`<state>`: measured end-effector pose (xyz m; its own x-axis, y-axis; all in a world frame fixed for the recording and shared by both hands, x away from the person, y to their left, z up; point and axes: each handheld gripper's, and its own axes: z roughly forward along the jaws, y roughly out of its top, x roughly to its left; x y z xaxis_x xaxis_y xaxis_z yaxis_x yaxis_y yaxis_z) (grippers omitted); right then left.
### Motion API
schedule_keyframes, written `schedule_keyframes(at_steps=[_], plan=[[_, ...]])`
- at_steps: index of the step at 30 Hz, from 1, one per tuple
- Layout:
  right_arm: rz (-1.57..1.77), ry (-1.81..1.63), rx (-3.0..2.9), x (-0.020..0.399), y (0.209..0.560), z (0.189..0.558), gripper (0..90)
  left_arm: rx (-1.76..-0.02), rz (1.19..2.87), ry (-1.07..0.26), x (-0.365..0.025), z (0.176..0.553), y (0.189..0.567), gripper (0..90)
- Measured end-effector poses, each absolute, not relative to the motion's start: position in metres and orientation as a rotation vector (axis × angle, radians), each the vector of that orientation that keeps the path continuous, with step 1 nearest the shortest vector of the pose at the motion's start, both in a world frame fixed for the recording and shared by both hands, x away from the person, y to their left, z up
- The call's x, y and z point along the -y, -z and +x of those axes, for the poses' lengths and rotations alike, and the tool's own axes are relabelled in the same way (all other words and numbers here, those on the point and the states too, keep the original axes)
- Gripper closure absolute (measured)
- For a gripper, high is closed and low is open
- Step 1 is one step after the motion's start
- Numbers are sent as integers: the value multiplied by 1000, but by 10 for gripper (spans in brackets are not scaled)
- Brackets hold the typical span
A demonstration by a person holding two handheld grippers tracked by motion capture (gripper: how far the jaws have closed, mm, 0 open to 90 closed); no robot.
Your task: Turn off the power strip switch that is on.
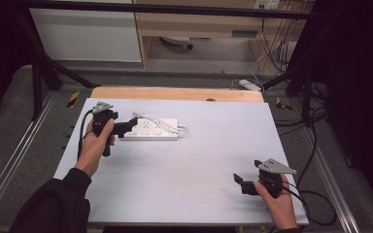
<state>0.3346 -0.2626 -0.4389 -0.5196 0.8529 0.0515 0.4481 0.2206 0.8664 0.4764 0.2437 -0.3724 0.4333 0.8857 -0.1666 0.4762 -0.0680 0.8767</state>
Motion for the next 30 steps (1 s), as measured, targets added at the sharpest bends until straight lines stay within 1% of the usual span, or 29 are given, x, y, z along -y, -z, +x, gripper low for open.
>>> schedule_keyframes(at_steps=[14, 30], plan=[[1200, -1232, -2060, 263, 439, 335, 34, -1178, 1673, -523, -261, 462, 361, 102], [1197, -1229, -2057, 263, 439, 335, 33, -1155, 1678, -545, -276, 427, 345, 94]])
